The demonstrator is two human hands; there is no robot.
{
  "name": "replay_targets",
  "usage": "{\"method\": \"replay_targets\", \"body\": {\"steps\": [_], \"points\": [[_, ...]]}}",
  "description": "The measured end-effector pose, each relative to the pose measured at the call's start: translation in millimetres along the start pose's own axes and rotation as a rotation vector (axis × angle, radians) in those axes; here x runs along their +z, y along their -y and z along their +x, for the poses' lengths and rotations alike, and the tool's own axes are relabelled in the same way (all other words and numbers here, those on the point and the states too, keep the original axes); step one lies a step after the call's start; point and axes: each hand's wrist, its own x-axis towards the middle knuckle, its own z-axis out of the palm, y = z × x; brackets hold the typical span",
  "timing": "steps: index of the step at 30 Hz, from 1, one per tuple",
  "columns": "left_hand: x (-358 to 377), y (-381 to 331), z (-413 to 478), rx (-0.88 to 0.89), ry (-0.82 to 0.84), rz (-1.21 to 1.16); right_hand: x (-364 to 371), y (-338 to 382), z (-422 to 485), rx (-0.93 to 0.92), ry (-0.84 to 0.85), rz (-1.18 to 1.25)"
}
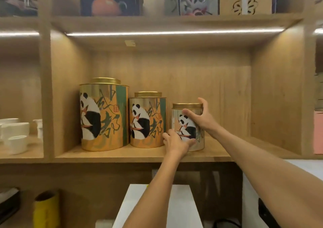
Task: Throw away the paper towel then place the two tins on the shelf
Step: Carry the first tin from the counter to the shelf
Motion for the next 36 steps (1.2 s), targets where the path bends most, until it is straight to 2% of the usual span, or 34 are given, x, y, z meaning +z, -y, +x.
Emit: {"method": "replay_targets", "body": {"steps": [3, 6, 11, 17, 22, 36], "points": [[2, 2, 5, -0.029, -0.04, -0.04, 18, -34, -14, 0.098, 0.005, 0.164], [5, 2, 10, -0.053, -0.079, -0.055, 26, -61, -12, 0.233, 0.052, 0.194], [10, 5, 11, -0.047, -0.126, 0.016, 24, -70, -7, 0.212, -0.023, 0.216], [20, 8, 10, 0.028, -0.178, 0.085, 19, -73, -10, 0.192, -0.011, 0.218], [20, 6, 11, 0.014, -0.207, 0.172, 20, -68, -12, 0.184, -0.006, 0.197], [20, 8, 11, 0.047, -0.193, 0.129, 17, -64, -14, 0.228, 0.013, 0.125]]}}
